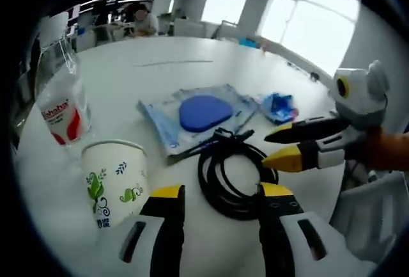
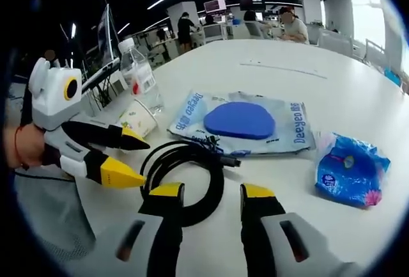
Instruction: Arrange the tabletop items into an orderly group along one side of the table until the central work area is clear of visible clutter.
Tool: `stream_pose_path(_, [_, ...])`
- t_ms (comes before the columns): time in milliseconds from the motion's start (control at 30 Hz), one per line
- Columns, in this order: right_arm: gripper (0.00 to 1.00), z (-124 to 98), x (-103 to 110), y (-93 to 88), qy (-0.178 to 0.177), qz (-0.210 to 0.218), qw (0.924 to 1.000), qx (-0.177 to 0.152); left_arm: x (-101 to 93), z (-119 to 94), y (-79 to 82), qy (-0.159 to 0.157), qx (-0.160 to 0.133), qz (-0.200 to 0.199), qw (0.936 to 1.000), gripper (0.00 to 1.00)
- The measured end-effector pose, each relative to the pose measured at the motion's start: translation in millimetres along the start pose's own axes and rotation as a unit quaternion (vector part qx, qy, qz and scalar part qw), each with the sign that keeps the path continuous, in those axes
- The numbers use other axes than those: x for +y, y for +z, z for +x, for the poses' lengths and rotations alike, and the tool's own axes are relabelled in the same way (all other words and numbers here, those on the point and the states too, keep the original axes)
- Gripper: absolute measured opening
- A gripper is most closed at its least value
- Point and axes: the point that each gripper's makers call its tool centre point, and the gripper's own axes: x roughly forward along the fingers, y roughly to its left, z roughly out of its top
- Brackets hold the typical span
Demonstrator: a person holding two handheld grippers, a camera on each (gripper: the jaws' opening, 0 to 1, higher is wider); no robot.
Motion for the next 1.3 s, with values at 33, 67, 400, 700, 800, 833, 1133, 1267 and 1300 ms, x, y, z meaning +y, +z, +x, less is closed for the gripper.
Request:
stream_pose_path(33, [0.31, 0.1, -0.3, -0.1, -0.001, 0.000, 1.0000, 0.000, 0.5, 0.8, -0.6, 0.001, 0.001, -0.004, 1.0000, 0.39])
stream_pose_path(67, [0.30, 0.5, 0.0, 0.7, -0.001, 0.003, 1.0000, -0.002, 0.4, 1.4, -1.3, 0.001, 0.003, -0.005, 1.0000, 0.37])
stream_pose_path(400, [0.22, 7.6, -0.8, -7.9, 0.001, 0.004, 0.9998, 0.018, 4.2, 5.8, -5.5, 0.011, 0.014, -0.010, 0.9998, 0.24])
stream_pose_path(700, [0.16, 9.0, 0.0, -13.4, 0.001, 0.005, 0.9996, 0.026, 4.4, 9.7, -10.4, 0.018, 0.025, -0.016, 0.9994, 0.18])
stream_pose_path(800, [0.14, 9.4, -0.1, -13.4, 0.001, 0.007, 0.9996, 0.026, 5.8, 10.4, -10.2, 0.021, 0.027, -0.017, 0.9993, 0.14])
stream_pose_path(833, [0.14, 9.7, 0.3, -13.6, 0.002, 0.006, 0.9996, 0.027, 5.5, 10.3, -9.5, 0.021, 0.026, -0.019, 0.9993, 0.14])
stream_pose_path(1133, [0.09, 10.5, -0.3, -13.0, -0.004, -0.002, 0.9996, 0.028, 11.0, 9.9, -12.0, 0.033, 0.033, -0.022, 0.9987, 0.05])
stream_pose_path(1267, [0.08, 10.5, -0.3, -12.5, -0.006, -0.004, 0.9996, 0.027, 10.9, 10.9, -13.5, 0.034, 0.037, -0.016, 0.9986, 0.04])
stream_pose_path(1300, [0.08, 10.4, -0.5, -12.3, -0.007, -0.004, 0.9996, 0.027, 11.5, 10.7, -13.3, 0.037, 0.036, -0.016, 0.9985, 0.04])
